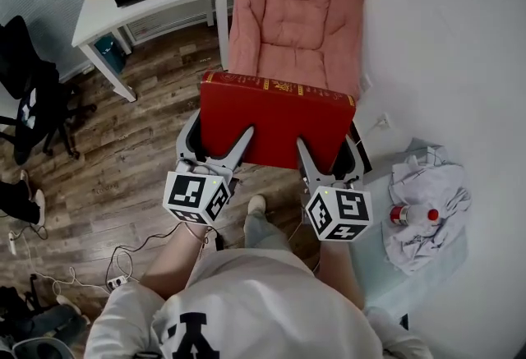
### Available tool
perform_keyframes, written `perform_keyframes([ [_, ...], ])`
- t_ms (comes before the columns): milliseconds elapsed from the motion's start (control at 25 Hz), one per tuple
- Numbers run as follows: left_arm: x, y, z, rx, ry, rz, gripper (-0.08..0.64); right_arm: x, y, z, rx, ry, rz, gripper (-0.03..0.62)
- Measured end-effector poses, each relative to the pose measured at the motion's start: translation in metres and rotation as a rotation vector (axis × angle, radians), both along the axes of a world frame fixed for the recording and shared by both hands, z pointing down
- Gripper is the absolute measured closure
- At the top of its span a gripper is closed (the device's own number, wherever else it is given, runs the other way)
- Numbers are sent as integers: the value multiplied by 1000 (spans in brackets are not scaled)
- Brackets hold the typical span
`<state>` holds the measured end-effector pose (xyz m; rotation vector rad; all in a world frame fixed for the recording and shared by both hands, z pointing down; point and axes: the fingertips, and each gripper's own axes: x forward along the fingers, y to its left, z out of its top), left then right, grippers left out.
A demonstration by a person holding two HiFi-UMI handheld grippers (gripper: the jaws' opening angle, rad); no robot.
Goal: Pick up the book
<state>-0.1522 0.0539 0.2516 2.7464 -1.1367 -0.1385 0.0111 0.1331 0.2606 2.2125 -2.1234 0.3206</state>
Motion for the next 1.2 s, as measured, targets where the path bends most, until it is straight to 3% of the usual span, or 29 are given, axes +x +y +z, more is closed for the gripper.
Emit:
perform_keyframes([
  [440,-81,106,0,-5,-8,8,150,-82,107,1,0,-6,7,212],
  [760,-94,148,-8,15,-4,33,150,-97,153,-6,10,-7,32,212],
  [1200,-105,170,-17,42,0,18,150,-106,173,-13,24,-4,20,212],
])
